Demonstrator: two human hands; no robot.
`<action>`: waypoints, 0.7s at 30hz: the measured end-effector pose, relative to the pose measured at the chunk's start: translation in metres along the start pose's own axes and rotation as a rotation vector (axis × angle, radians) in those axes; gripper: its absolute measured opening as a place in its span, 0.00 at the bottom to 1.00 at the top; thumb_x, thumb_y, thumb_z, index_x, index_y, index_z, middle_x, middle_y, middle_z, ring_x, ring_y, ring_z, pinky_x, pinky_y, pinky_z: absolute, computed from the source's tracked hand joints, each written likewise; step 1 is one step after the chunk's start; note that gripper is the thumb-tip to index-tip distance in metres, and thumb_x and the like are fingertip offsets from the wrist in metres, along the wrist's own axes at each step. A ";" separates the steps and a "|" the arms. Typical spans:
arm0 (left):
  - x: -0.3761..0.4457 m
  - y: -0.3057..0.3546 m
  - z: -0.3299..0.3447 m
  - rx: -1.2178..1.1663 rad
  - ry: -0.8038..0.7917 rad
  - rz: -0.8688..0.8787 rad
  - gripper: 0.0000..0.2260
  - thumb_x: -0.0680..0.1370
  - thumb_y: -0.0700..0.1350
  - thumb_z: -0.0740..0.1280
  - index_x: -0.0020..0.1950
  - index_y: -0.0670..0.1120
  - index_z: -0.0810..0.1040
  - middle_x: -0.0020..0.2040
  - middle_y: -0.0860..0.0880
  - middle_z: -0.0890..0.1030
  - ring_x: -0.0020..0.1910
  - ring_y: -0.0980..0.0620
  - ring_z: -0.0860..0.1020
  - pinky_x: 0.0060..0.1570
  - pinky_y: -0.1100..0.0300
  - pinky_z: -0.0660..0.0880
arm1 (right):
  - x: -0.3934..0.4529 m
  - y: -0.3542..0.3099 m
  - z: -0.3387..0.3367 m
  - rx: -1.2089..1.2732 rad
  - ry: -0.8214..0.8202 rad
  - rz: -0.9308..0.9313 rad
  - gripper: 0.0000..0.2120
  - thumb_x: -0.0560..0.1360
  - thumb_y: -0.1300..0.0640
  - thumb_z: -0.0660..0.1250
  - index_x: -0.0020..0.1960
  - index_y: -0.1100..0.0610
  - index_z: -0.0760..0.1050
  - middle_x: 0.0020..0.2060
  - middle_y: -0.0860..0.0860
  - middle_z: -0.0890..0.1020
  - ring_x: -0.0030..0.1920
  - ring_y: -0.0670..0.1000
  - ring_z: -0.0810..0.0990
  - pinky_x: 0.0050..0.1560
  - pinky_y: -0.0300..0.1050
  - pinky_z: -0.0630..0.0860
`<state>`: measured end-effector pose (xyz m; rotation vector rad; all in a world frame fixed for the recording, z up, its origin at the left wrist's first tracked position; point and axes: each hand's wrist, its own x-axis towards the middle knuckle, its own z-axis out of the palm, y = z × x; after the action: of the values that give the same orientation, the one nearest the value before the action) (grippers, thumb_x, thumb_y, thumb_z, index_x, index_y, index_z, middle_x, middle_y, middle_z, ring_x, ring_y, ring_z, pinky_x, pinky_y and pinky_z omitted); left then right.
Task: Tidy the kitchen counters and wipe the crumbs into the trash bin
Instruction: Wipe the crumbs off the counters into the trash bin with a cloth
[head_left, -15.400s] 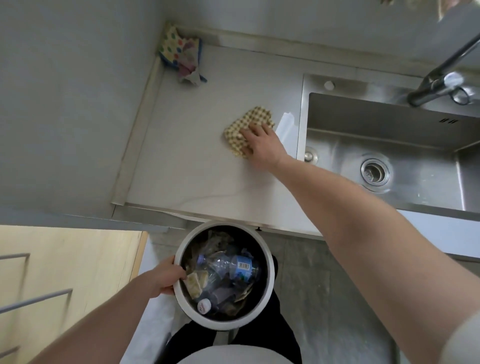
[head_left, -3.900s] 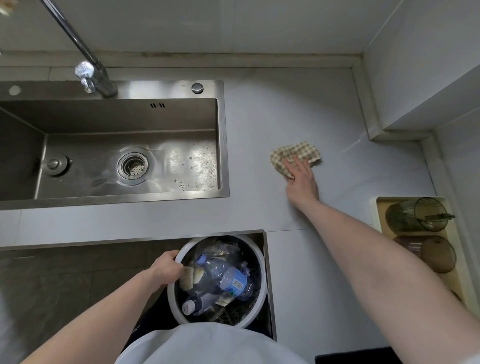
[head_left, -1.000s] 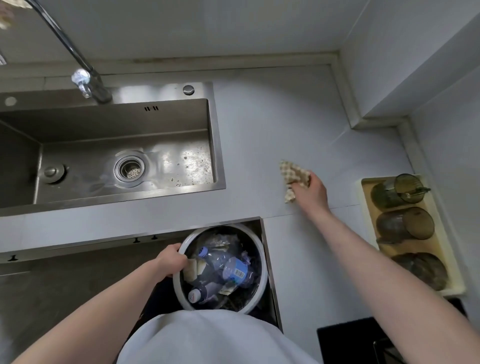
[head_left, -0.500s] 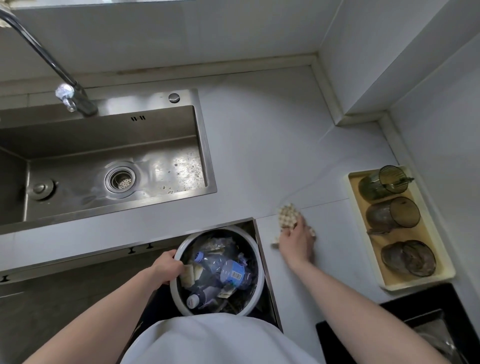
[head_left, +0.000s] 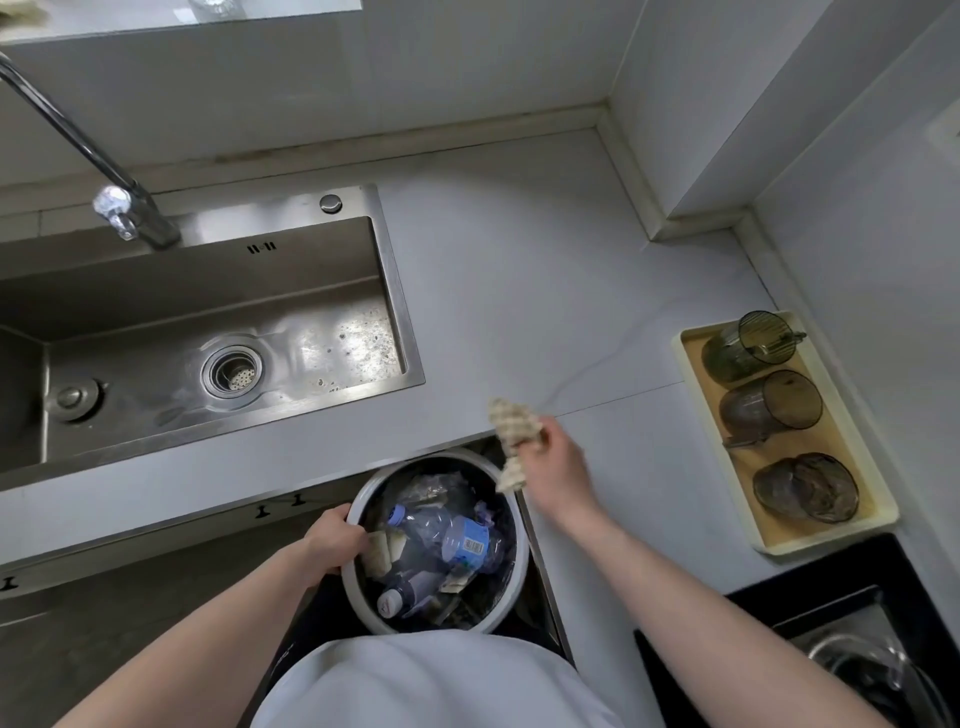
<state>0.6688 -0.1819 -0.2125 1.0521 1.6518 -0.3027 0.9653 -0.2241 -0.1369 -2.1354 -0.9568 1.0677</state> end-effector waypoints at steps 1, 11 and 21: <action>0.000 0.000 0.000 -0.002 -0.001 0.002 0.14 0.73 0.35 0.63 0.55 0.47 0.79 0.44 0.43 0.82 0.40 0.46 0.79 0.33 0.61 0.73 | 0.012 0.009 -0.023 -0.007 0.104 0.015 0.08 0.77 0.59 0.62 0.54 0.50 0.75 0.48 0.48 0.83 0.47 0.52 0.82 0.46 0.48 0.80; 0.002 -0.002 -0.005 -0.001 -0.038 -0.001 0.15 0.71 0.36 0.63 0.53 0.47 0.80 0.44 0.41 0.83 0.41 0.44 0.81 0.33 0.59 0.76 | 0.039 0.116 -0.096 -0.504 0.304 0.393 0.27 0.80 0.52 0.63 0.76 0.59 0.61 0.72 0.63 0.66 0.71 0.65 0.66 0.71 0.59 0.63; 0.009 0.003 -0.006 0.032 -0.062 -0.017 0.12 0.72 0.34 0.65 0.54 0.43 0.78 0.48 0.40 0.82 0.43 0.44 0.80 0.38 0.56 0.77 | -0.039 0.044 0.078 -0.369 0.013 0.212 0.16 0.80 0.55 0.61 0.67 0.54 0.68 0.62 0.55 0.78 0.60 0.59 0.77 0.59 0.51 0.72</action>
<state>0.6670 -0.1718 -0.2169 1.0425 1.6057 -0.3710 0.8993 -0.2680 -0.1934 -2.5897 -1.0000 1.0373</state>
